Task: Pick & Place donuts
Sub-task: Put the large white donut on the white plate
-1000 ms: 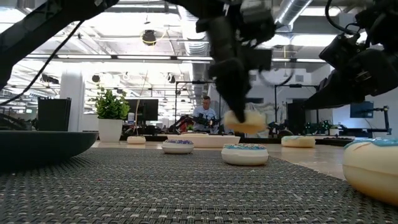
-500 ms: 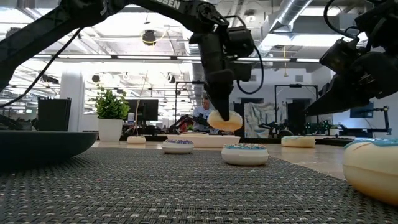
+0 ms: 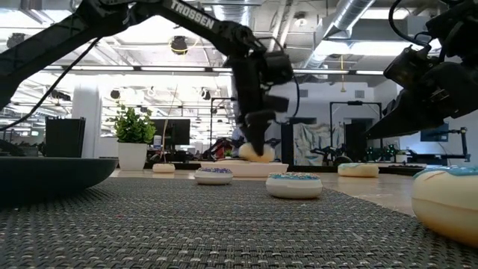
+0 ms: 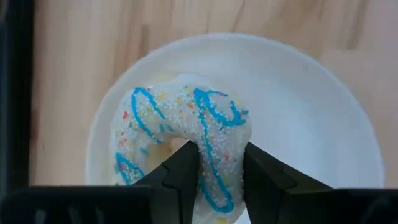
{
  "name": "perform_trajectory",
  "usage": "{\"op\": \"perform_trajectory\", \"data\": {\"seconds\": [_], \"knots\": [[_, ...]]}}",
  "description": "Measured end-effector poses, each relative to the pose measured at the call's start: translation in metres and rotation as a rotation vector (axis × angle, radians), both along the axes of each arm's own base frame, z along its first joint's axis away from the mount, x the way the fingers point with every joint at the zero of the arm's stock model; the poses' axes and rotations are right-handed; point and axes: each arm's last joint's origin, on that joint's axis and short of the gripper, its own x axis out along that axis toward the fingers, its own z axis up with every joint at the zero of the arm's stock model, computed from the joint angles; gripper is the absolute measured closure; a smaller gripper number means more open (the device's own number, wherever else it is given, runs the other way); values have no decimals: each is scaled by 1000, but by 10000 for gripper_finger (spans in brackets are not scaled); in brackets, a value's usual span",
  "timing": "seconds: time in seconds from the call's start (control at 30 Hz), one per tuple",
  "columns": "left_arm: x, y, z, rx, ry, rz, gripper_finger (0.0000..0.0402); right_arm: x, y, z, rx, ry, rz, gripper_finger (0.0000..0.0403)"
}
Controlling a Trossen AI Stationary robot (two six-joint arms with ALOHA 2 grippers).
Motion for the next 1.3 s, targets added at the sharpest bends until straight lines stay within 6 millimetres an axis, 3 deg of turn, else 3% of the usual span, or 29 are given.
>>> {"op": "perform_trajectory", "data": {"seconds": [0.13, 1.3], "knots": [[-3, 1, -14, 31, 32, 18, 304, 0, 0, 0, 1, -1, 0, 402], [1, -3, -13, 37, -9, 64, 304, 0, 0, 0, 2, -6, 0, 402]]}}
